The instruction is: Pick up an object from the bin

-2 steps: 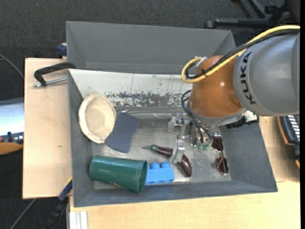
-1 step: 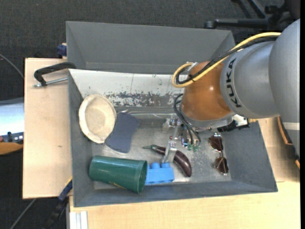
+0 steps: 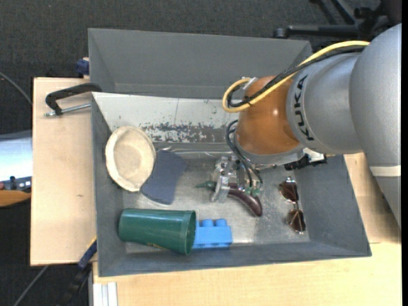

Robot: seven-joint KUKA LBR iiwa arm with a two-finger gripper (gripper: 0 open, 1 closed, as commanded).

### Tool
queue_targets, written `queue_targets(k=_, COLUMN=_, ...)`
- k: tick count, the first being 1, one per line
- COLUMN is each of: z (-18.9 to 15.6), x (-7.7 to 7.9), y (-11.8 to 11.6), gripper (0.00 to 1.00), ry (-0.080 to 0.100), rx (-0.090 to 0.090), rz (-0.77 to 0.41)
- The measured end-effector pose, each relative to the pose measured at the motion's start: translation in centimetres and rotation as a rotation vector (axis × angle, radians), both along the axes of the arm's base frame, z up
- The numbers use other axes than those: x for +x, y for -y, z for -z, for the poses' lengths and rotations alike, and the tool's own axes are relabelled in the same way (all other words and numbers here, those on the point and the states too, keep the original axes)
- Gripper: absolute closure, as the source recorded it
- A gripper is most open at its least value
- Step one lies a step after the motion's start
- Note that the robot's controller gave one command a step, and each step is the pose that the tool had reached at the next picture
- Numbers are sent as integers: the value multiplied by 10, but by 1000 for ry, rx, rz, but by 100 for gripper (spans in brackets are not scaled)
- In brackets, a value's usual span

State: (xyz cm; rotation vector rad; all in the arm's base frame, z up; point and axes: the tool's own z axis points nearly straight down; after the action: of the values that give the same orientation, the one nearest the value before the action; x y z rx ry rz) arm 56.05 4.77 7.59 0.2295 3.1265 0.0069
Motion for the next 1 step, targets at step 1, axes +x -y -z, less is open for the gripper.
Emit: queue_targets(k=1, z=0, x=0, y=0, gripper=100, ry=0, rx=0, rz=1)
